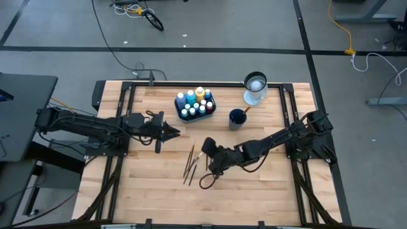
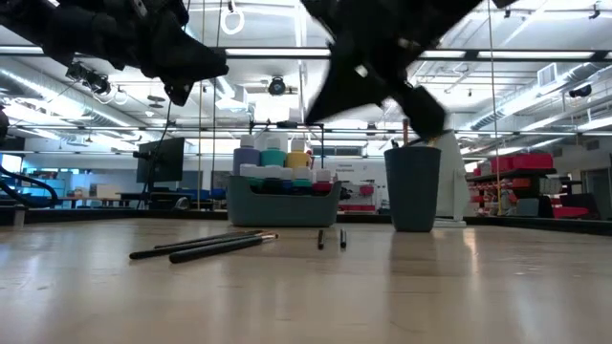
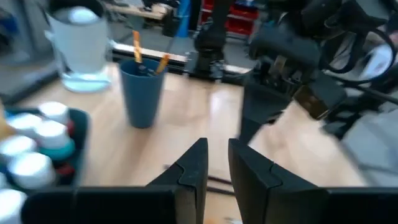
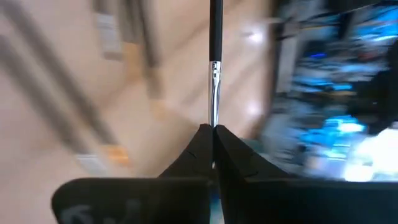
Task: Pick & Place Paint Supplies
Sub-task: Put the silver paint brush into the blue cup
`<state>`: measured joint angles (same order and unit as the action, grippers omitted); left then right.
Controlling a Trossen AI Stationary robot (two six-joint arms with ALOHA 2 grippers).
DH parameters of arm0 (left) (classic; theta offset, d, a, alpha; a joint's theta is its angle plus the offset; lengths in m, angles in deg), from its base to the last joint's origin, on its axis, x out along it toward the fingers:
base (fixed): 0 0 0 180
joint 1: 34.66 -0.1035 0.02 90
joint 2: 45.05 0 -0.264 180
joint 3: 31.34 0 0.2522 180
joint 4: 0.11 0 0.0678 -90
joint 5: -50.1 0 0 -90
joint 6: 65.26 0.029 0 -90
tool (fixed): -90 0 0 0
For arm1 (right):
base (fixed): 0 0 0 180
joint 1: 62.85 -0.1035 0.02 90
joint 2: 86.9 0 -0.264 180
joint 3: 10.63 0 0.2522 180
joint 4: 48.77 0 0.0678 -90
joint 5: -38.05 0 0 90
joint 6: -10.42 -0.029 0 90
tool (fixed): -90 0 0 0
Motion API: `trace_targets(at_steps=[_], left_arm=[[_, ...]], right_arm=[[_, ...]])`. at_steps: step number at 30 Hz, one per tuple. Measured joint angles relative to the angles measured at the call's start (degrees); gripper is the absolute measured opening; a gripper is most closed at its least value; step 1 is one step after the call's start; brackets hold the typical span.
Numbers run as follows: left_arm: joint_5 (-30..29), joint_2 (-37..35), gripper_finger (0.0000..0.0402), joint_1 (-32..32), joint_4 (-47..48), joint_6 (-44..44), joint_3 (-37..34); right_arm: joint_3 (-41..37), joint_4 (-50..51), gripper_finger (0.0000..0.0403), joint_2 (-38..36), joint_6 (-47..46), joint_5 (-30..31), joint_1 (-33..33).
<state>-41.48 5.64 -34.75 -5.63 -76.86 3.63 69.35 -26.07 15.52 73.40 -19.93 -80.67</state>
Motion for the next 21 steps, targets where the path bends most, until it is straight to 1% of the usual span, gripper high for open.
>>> trace_targets(at_steps=[2,5,10,13,16,18,21], left_arm=[[0.84,-0.01,0.0084,0.01,0.0,-4.21,0.0],[1.03,-0.01,0.0109,0.01,0.01,-9.19,0.0],[2.22,-0.01,0.0159,0.01,-0.29,-18.16,0.0],[5.78,0.0,0.0184,0.01,-1.75,-23.83,0.0],[7.74,0.03,0.0202,0.01,-1.75,-29.21,0.02],[8.49,0.03,0.0209,-0.01,-1.73,-31.29,0.02],[8.95,1.24,0.0212,-0.01,-1.92,-31.08,0.02]], right_arm=[[0.0,-5.63,0.0003,-0.01,7.18,2.21,0.01],[-0.03,-13.67,0.0003,-0.01,17.47,3.67,0.39],[-0.01,-23.73,0.0003,-0.03,27.59,4.51,1.47],[-0.01,-24.53,0.0004,-0.04,32.46,2.76,2.38],[-0.01,-24.66,0.0005,-0.04,36.41,2.71,3.35],[-0.05,-25.45,0.0005,-0.04,38.12,2.65,4.24],[-0.03,-28.85,0.0005,-0.05,40.36,2.68,5.83]])
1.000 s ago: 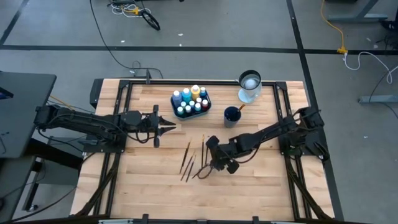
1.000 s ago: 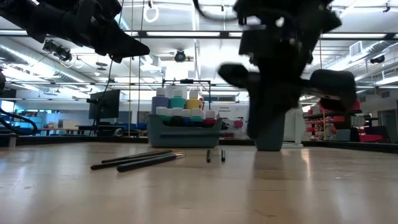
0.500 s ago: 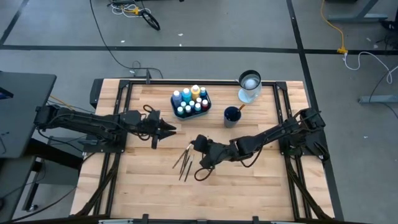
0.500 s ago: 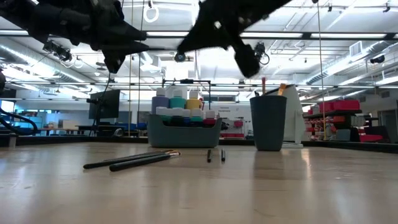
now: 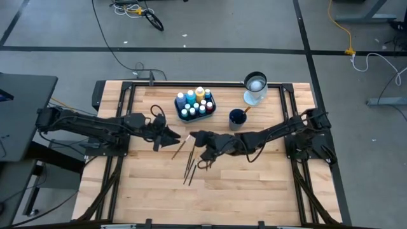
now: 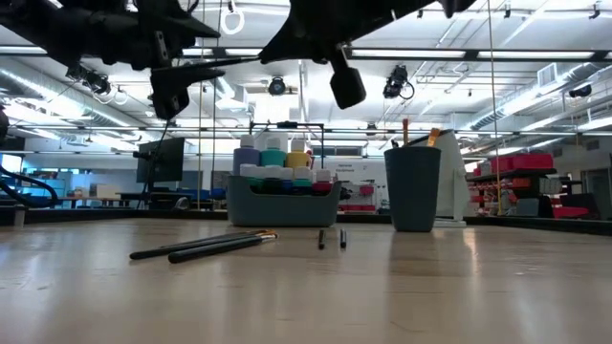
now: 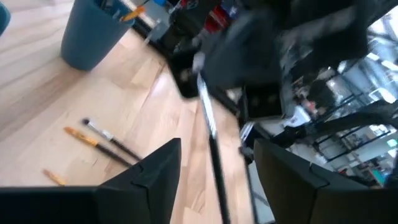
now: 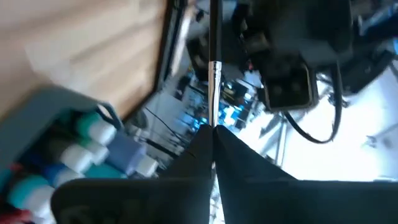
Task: Pick & Place Paint Supplies
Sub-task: Put the silver paint brush into the blue cup
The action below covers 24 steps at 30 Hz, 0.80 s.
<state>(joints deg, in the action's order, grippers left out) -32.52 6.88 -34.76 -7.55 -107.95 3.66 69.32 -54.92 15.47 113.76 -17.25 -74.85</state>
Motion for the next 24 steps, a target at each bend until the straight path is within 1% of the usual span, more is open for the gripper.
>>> trace_targets(at_steps=[5,10,13,15,17,22,24], left_arm=[[-0.07,2.97,0.0212,0.0,-0.68,1.37,0.02],[0.84,5.29,0.0212,0.02,-5.27,2.07,0.0],[1.09,5.48,0.0201,0.0,-5.55,3.6,0.0],[1.46,5.48,0.0183,0.0,-5.22,4.55,0.0],[3.04,5.48,0.0157,0.0,-5.58,4.57,0.0],[3.39,5.48,0.0071,0.0,-4.92,4.39,0.0],[3.27,5.49,0.0037,-0.01,-3.95,5.29,-0.07]], right_arm=[[-0.01,-3.77,0.0006,0.0,5.17,-0.96,2.56],[-0.01,-3.9,0.0006,0.0,5.69,-1.09,4.41],[0.0,-3.91,0.0006,0.0,5.67,-1.21,4.88],[-0.02,-3.88,0.0007,0.0,5.67,-1.28,4.86],[0.0,-4.26,0.0007,0.0,5.9,-1.32,4.81],[0.03,-4.48,0.0007,0.0,6.41,-1.9,4.77],[0.09,-5.0,0.0011,-0.09,5.77,-3.05,4.72]])
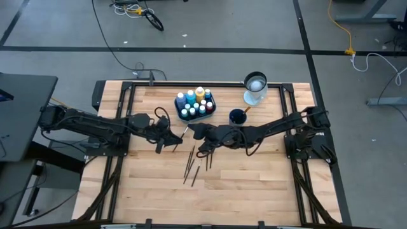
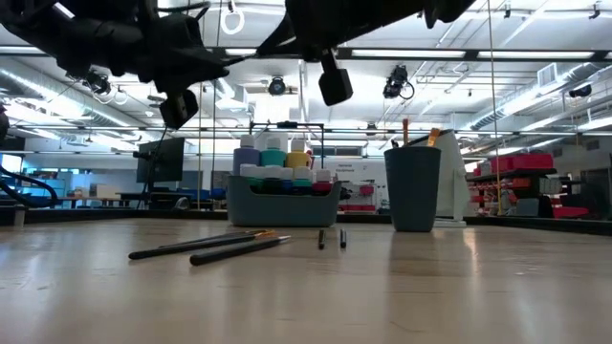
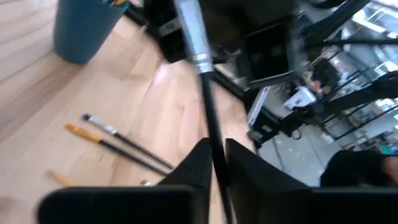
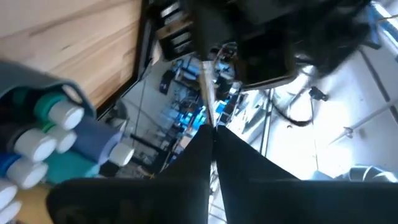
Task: Pick & Place Paint Supplies
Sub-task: Put the silver paint brush into the blue cup
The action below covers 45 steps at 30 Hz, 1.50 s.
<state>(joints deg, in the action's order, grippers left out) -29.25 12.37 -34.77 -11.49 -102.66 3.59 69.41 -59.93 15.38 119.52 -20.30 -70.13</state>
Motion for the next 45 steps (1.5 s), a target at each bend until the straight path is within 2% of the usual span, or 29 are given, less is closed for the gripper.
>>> trace_targets(at_steps=[2,6,9,12,17,21,25,26,29,32,34,37,40,45], left_arm=[[0.16,0.07,0.0021,-0.05,0.31,0.78,-0.1],[-0.5,0.03,0.0028,0.01,1.55,1.05,-0.07],[-1.65,-0.06,0.0034,0.04,2.03,2.07,0.03],[-2.15,-0.08,0.0024,0.04,1.25,4.27,0.05],[-4.36,-0.12,0.0022,0.01,0.06,7.87,0.07],[-6.28,-0.12,0.0024,0.01,-0.17,10.78,0.07],[-8.33,-0.12,0.0024,0.01,-0.23,16.1,0.07],[-8.48,-0.12,0.0022,0.01,-0.28,17.96,0.07],[-9.97,-0.12,0.0022,0.04,-0.51,22.51,0.07],[-13.61,-0.12,0.0022,0.01,-0.91,27.24,0.07],[-16.04,-0.12,0.0022,0.01,-2.23,30.86,0.07],[-18.33,-0.12,0.0022,0.01,-3.86,37.28,0.07],[-19.53,-0.14,0.0022,0.01,-6.22,42.74,0.07],[-20.08,-0.12,0.0022,0.01,-6.31,45.66,0.09]], right_arm=[[0.04,-0.53,0.002,-0.16,-0.88,-0.8,-0.05],[0.0,-0.73,0.0044,-0.04,-2.19,-3.08,-0.05],[-0.09,-2.14,0.0061,0.06,-5.58,-2.58,-0.18],[-0.09,-4.63,0.0073,0.06,-14.36,1.98,-0.27],[-0.15,-6.97,0.0074,-0.68,-28.35,16.45,-0.86],[-1.48,-6.56,0.0066,-4.92,-39.89,16.04,-1.34],[-6.81,-5.96,0.0059,-11.15,-54.85,15.4,-1.34],[-8.36,-6.16,0.0058,-12.59,-59.64,14.46,-1.31],[-13.19,-7.66,0.0057,-16.42,-73.39,6.33,-0.92],[-16.64,-14.0,0.0056,-17.24,-87.76,-0.89,-0.25],[-18.27,-17.69,0.0056,-17.29,-95.24,-3.49,0.33],[-19.69,-18.21,0.0058,-17.16,-98.74,-9.93,1.61],[-19.96,-19.76,0.0066,-17.16,-100.3,-12.93,2.55],[-19.93,-25.69,0.0104,-14.64,-104.08,-17.91,4.13]])
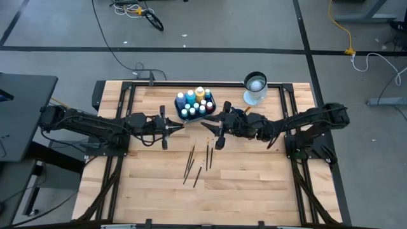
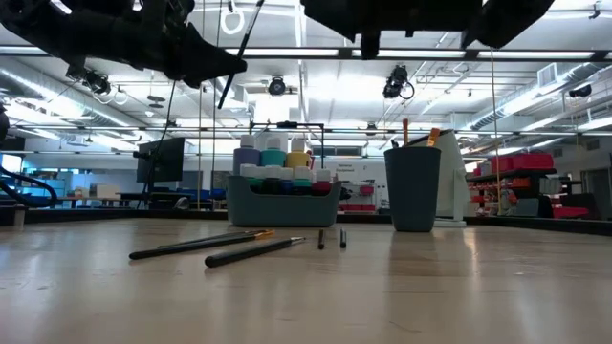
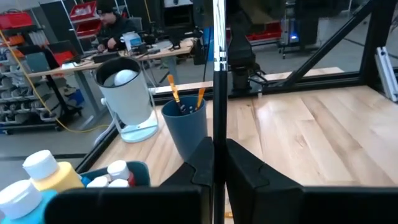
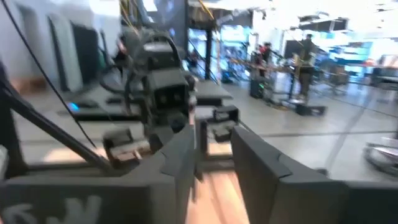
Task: Pick & Place Paint Supplies
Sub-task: Put the silver paint brush into the blue cup
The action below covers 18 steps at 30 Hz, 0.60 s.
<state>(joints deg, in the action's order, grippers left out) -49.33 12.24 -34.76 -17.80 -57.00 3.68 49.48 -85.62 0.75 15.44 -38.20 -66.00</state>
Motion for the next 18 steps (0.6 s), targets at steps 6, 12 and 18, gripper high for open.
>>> trace_targets(at_steps=[6,12,18], left_arm=[[0.0,0.0,0.0022,0.0,-0.79,0.36,0.0],[-0.02,0.0,0.0023,0.02,-1.53,0.35,-0.01],[-0.03,0.02,0.0022,0.02,-1.48,0.06,0.0]], right_arm=[[1.11,-7.92,0.0163,7.32,-4.57,-2.62,1.32],[9.14,-8.49,0.0184,15.08,-4.15,-4.46,1.65],[15.74,-5.29,0.0185,19.01,-2.91,-4.44,1.88]])
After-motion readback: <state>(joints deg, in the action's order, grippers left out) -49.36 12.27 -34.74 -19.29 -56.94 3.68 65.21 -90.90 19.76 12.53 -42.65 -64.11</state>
